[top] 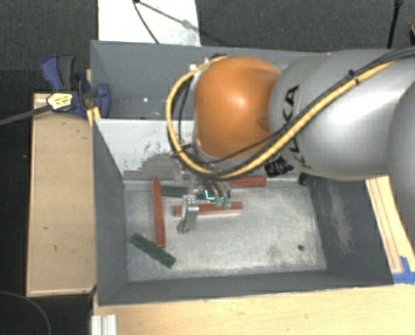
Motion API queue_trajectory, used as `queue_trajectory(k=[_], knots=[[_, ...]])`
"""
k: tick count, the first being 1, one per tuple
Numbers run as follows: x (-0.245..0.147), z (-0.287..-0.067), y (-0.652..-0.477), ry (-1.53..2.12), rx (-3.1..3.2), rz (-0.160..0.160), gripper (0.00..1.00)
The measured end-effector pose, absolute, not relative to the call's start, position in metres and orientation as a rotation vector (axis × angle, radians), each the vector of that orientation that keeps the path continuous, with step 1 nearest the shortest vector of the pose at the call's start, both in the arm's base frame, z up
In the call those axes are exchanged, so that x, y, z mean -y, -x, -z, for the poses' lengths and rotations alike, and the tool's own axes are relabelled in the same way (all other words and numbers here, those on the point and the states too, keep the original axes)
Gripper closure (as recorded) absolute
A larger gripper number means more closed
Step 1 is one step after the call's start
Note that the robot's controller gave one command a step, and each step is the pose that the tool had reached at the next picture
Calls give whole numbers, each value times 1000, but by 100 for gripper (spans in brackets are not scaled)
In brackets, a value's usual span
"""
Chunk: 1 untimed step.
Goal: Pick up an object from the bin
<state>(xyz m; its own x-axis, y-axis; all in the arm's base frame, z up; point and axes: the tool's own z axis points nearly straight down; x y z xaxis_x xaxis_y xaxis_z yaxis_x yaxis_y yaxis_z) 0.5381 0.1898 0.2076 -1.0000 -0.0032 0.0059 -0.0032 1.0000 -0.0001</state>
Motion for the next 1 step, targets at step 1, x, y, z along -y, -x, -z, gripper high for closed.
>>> queue_trajectory(k=[1], knots=[[-189,-212,-540,4,3144,2,100]])
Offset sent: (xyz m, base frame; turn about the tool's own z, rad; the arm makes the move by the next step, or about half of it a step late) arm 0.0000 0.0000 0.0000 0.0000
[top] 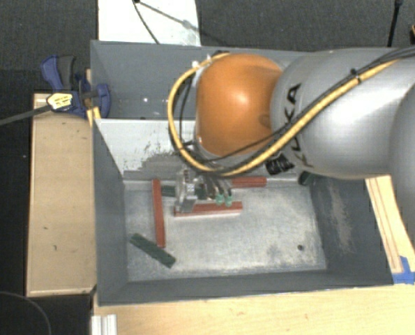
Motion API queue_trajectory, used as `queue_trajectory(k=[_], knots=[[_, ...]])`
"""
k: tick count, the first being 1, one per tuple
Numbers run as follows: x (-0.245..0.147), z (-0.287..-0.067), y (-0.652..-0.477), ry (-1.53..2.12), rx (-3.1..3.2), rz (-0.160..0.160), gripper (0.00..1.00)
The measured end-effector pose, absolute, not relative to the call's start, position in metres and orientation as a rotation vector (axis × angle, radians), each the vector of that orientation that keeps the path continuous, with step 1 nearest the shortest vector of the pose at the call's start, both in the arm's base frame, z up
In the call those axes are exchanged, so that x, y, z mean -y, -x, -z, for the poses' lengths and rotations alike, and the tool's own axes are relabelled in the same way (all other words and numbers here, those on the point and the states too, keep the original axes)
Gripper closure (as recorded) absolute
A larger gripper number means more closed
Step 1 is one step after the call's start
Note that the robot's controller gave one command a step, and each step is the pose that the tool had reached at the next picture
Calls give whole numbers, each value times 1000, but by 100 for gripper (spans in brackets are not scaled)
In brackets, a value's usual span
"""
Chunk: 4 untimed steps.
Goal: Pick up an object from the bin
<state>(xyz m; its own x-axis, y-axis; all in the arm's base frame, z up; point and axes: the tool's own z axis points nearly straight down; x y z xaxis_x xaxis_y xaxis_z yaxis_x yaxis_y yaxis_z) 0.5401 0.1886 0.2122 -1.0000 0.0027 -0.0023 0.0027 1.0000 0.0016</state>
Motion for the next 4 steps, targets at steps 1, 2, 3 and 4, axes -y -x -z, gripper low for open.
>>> queue_trajectory(k=[1,2,3,4], knots=[[-189,-212,-540,-9,-3139,-3,0],[-123,-78,-590,314,-3131,3,0],[-116,-70,-586,298,-3128,-1,0],[-117,-72,-587,289,-3125,-3,100]])
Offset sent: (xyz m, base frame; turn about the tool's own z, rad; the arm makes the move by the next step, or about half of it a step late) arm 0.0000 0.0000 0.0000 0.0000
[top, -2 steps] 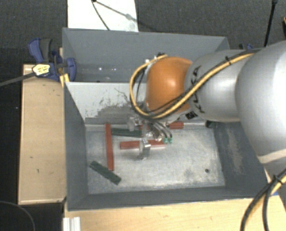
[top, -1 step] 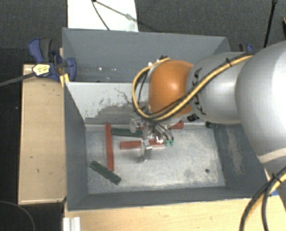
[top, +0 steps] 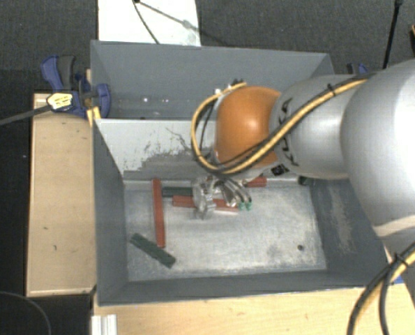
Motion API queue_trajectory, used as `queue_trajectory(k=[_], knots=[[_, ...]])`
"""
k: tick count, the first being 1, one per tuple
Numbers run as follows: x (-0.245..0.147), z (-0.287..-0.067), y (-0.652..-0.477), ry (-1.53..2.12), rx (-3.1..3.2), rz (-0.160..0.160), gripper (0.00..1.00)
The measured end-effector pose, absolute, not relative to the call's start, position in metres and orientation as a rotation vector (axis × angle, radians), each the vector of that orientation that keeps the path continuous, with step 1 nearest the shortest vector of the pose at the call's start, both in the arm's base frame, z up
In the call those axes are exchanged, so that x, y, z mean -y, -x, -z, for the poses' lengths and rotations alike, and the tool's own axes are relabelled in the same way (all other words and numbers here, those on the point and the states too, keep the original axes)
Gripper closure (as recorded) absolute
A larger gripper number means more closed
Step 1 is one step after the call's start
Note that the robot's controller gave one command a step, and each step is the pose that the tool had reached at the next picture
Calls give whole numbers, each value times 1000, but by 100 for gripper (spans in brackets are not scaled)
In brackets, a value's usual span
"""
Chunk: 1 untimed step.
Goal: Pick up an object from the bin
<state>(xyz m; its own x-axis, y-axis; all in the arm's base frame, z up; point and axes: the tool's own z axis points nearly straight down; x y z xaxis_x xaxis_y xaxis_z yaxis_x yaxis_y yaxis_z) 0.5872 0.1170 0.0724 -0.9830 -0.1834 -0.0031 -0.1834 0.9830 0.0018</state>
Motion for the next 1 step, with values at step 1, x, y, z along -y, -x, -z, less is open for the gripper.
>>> queue_trajectory(k=[1], knots=[[-116,-71,-586,285,-3129,-2,0]])
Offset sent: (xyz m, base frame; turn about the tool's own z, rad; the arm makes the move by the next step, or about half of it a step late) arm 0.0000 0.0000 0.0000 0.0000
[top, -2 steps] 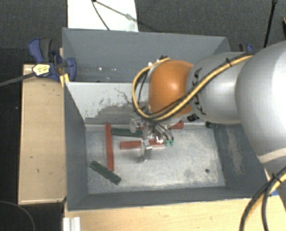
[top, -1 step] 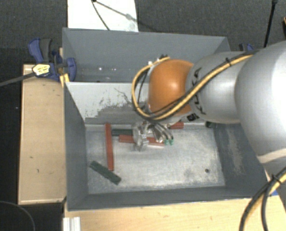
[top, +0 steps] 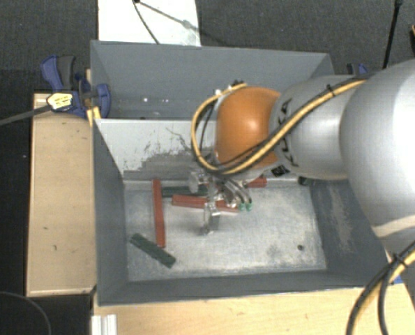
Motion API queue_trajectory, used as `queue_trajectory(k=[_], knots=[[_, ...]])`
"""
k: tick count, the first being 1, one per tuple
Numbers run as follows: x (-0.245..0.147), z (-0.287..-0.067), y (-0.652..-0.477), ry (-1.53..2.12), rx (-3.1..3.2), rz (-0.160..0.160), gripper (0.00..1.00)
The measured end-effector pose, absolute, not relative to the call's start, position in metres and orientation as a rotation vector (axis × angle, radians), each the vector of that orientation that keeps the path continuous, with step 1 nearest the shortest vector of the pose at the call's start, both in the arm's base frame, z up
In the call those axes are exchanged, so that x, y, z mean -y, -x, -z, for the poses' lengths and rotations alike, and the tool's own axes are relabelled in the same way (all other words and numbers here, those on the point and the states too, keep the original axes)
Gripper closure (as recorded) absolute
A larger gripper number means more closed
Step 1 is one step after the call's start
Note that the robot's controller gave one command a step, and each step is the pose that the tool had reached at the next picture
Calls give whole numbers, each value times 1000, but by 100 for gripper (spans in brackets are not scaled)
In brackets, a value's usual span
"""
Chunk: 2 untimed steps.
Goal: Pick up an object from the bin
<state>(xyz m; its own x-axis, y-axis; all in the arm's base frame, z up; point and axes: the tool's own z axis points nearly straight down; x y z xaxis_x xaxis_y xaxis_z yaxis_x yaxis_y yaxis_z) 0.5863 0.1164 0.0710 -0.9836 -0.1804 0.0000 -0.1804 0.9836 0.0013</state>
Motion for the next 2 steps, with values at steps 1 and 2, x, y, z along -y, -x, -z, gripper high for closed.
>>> queue_trajectory(k=[1,2], knots=[[-73,-71,-588,-362,3117,-3,0],[-76,-73,-589,-361,3124,1,100]])
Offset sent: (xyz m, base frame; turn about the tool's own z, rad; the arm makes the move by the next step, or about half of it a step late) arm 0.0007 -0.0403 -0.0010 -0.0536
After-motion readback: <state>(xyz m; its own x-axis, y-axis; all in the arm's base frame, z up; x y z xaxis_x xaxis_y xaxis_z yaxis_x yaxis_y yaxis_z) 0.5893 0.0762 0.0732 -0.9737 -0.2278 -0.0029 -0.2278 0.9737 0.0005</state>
